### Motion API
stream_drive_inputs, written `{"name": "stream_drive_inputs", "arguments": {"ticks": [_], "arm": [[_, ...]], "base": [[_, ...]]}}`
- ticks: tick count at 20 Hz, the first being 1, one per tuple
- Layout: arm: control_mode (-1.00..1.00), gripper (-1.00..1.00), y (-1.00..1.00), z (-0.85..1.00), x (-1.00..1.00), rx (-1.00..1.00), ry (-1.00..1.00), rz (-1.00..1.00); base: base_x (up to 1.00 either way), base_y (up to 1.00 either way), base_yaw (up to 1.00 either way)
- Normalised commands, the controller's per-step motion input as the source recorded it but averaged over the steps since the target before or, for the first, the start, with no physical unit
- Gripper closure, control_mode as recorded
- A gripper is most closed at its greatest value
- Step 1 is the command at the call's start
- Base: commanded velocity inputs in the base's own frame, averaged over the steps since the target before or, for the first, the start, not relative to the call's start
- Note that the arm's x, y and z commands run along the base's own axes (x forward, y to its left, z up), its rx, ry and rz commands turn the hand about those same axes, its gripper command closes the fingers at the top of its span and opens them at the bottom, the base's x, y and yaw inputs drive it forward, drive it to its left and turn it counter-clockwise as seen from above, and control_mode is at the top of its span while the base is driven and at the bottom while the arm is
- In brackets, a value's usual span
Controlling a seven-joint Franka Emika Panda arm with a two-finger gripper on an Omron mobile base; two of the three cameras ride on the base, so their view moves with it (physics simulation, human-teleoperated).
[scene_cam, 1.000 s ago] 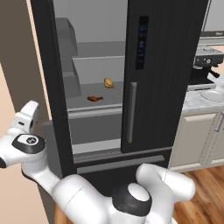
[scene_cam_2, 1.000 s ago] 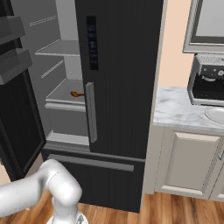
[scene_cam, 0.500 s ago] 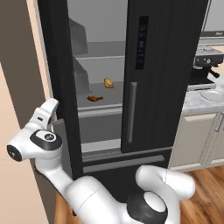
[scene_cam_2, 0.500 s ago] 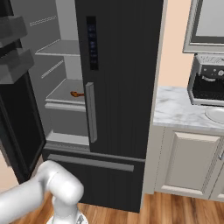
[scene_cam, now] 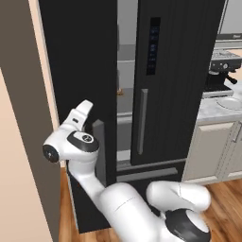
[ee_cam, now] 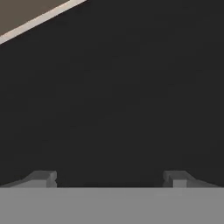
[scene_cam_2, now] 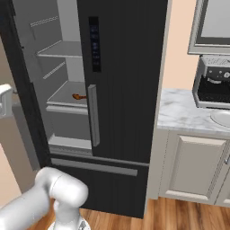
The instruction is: Place the chicken drumstick on the counter behind the older chicken drumstick on the same shelf of the fridge to maintain FIFO order. Close the fridge door when finished.
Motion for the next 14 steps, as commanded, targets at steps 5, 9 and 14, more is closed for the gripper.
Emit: {"name": "stream_drive_inputs", "arguments": {"ticks": [5, 9, 14], "arm": [[-1.00, -1.00, -1.00, 0.00, 0.21, 0.04, 0.01, 0.00], [-1.00, -1.00, -0.94, 0.00, 0.31, 0.04, 0.04, 0.00], [-1.00, -1.00, -0.48, 0.00, 0.64, 0.03, 0.02, 0.00]], "base": [[0.00, 0.00, 0.00], [0.00, 0.00, 0.00], [0.00, 0.00, 0.00]]}}
